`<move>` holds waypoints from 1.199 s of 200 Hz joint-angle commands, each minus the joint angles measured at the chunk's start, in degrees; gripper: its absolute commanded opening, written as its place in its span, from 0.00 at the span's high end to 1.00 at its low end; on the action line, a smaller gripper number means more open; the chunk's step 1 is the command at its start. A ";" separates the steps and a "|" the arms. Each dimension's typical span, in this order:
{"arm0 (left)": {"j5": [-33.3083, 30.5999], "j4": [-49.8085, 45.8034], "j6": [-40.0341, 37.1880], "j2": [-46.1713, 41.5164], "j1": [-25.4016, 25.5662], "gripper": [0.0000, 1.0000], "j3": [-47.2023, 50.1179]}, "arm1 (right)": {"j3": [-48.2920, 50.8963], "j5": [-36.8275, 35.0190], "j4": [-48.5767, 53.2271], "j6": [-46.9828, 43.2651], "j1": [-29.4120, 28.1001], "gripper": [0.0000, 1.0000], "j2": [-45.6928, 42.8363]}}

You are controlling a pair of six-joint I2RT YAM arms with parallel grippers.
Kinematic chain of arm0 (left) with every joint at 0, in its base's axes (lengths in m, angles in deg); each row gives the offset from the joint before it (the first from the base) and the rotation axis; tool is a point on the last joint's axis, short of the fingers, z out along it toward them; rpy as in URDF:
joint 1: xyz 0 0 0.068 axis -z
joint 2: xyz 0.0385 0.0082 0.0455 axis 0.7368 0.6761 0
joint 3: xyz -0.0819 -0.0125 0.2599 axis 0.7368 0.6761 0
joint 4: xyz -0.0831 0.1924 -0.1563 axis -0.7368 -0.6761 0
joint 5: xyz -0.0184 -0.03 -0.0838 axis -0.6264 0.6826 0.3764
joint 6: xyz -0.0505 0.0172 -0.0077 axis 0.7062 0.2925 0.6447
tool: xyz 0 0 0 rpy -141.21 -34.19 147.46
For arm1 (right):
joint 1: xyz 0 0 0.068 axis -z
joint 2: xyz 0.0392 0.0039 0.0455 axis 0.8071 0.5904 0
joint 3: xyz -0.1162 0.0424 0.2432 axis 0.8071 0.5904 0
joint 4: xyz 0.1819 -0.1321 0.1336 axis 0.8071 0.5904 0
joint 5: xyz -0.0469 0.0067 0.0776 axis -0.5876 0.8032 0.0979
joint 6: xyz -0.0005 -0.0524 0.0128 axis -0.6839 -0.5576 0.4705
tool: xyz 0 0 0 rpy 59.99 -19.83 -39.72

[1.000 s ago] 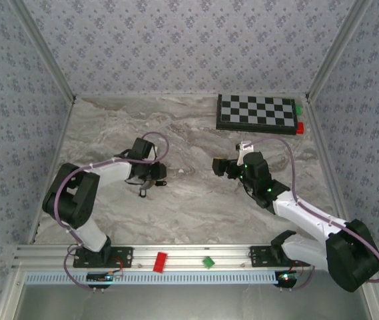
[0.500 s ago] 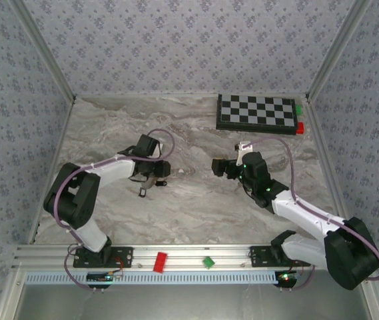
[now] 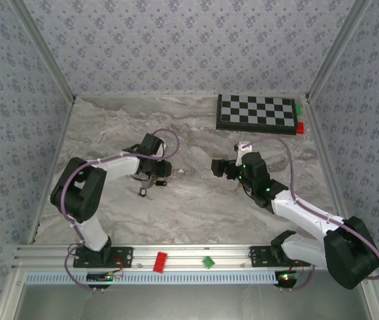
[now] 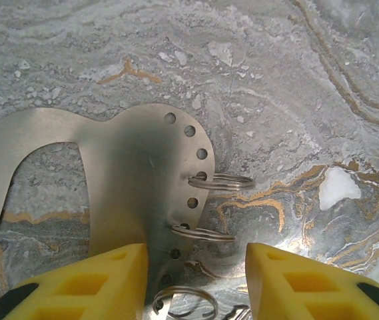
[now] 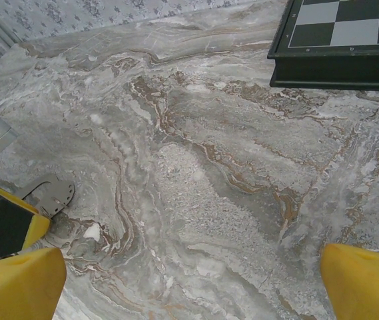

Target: Put the keys on the keyring

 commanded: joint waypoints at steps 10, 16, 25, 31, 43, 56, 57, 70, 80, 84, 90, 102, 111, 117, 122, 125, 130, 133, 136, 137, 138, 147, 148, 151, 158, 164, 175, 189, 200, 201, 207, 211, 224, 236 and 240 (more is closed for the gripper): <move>1.25 -1.27 -0.98 -1.42 1.12 0.58 1.40 | -0.16 -0.03 -0.54 -0.83 -0.40 0.01 0.00; 1.26 -1.36 -0.82 -1.70 1.25 0.59 1.66 | -0.17 -0.03 -0.54 -0.78 -0.44 0.01 0.00; 1.29 -1.51 -0.78 -2.28 1.42 0.62 2.03 | -0.21 -0.04 -0.54 -0.79 -0.42 0.00 0.00; 1.05 -1.58 -0.67 -2.63 1.47 0.62 2.36 | -0.18 -0.08 -0.54 -0.80 -0.49 0.01 0.00; 0.73 -1.69 -0.35 -3.53 1.60 0.62 3.02 | -0.17 -0.10 -0.63 -0.82 -0.51 0.01 0.08; 0.31 -1.79 -0.11 -4.45 1.74 0.63 3.57 | -0.17 -0.12 -0.64 -0.78 -0.53 0.01 0.17; 0.23 -1.85 -0.10 -4.52 1.79 0.63 3.66 | -0.17 -0.09 -0.64 -0.78 -0.53 0.01 0.17; -0.57 -2.35 -0.09 -5.29 2.08 0.63 3.94 | -0.17 -0.23 -0.64 -0.80 -0.58 0.01 0.18; -1.46 -3.05 -0.05 -5.76 2.40 0.63 3.83 | -0.17 -0.23 -0.63 -0.78 -0.59 0.01 0.26; -2.28 -3.49 -0.01 -5.89 2.74 0.63 3.76 | -0.17 -0.23 -0.63 -0.82 -0.61 0.01 0.26; -4.16 -4.34 0.35 -6.07 3.23 0.62 3.53 | -0.17 -0.32 -0.63 -0.80 -0.61 0.01 0.26; -8.64 -6.39 1.42 -6.15 4.15 0.60 2.70 | -0.17 -0.41 -0.63 -0.92 -0.59 0.01 0.26; -13.52 -8.21 2.98 -6.20 5.43 0.60 1.97 | -0.16 -0.39 -0.68 -0.91 -0.70 0.01 0.26; -17.21 -9.48 4.17 -6.19 6.52 0.60 1.52 | -0.16 -0.35 -0.68 -0.80 -0.62 0.01 0.26; -19.87 -10.42 5.11 -6.15 7.30 0.59 0.93 | -0.17 -0.40 -0.69 -0.85 -0.68 0.01 0.26; -21.08 -10.87 5.54 -6.12 7.95 0.59 0.74 | -0.17 -0.38 -0.64 -0.83 -0.68 0.00 0.26; -22.78 -11.54 6.33 -6.00 8.86 0.59 0.40 | -0.17 -0.36 -0.65 -0.78 -0.62 0.01 0.26; -23.70 -11.86 6.79 -5.91 9.46 0.59 0.26 | -0.17 -0.37 -0.63 -0.82 -0.69 0.00 0.26; -24.61 -12.21 7.29 -5.78 9.88 0.58 0.02 | -0.17 -0.34 -0.63 -0.78 -0.63 0.00 0.26; -24.97 -12.33 7.38 -5.75 9.99 0.59 -0.05 | -0.17 -0.37 -0.68 -0.78 -0.71 0.00 0.30; -25.15 -12.44 7.60 -5.74 10.18 0.59 -0.14 | -0.12 -0.39 -0.70 -0.78 -0.71 0.00 0.33; -28.00 -13.57 9.13 -5.02 11.90 0.58 -0.94 | -0.17 -0.39 -0.64 -0.78 -0.79 0.01 0.26; -28.20 -13.67 9.27 -4.93 12.01 0.58 -0.97 | -0.17 -0.40 -0.68 -0.78 -0.75 0.01 0.26; -28.83 -13.90 9.57 -4.67 12.51 0.58 -1.30 | -0.17 -0.36 -0.64 -0.78 -0.72 0.01 0.26; -30.33 -14.61 10.23 -3.85 13.78 0.58 -2.09 | -0.17 -0.39 -0.64 -0.83 -0.75 0.01 0.21; -32.01 -15.43 10.88 -3.12 14.63 0.58 -2.89 | -0.17 -0.41 -0.63 -0.82 -0.80 0.01 0.21; -34.60 -16.81 11.65 -1.57 16.11 0.58 -4.46 | -0.17 -0.36 -0.66 -0.84 -0.81 0.01 0.25; -36.44 -18.66 12.45 0.63 17.01 0.58 -6.52 | -0.18 -0.36 -0.63 -0.78 -0.88 0.00 0.19; -36.89 -19.63 12.81 2.45 17.19 0.58 -7.89 | -0.17 -0.34 -0.63 -0.79 -0.93 0.00 0.10; -36.87 -19.74 12.82 2.62 17.16 0.58 -8.09 | -0.17 -0.42 -0.63 -0.78 -0.86 0.00 0.09; -36.93 -20.12 12.91 3.47 17.26 0.58 -8.69 | -0.17 -0.36 -0.65 -0.82 -0.93 0.01 -0.04; -36.98 -20.19 12.91 3.97 17.29 0.58 -9.08 | -0.17 -0.34 -0.55 -0.91 -0.96 0.01 -0.05; -36.78 -20.26 13.13 5.30 17.23 0.59 -9.78 | -0.17 -0.58 -0.48 -0.99 -0.95 0.00 -0.18; -36.81 -20.73 13.56 6.40 17.28 0.61 -10.43 | -0.14 -0.66 -0.46 -1.00 -0.99 0.01 -0.27; -37.00 -20.98 13.68 6.75 17.24 0.61 -10.69 | -0.15 -0.76 -0.46 -1.05 -0.98 0.01 -0.34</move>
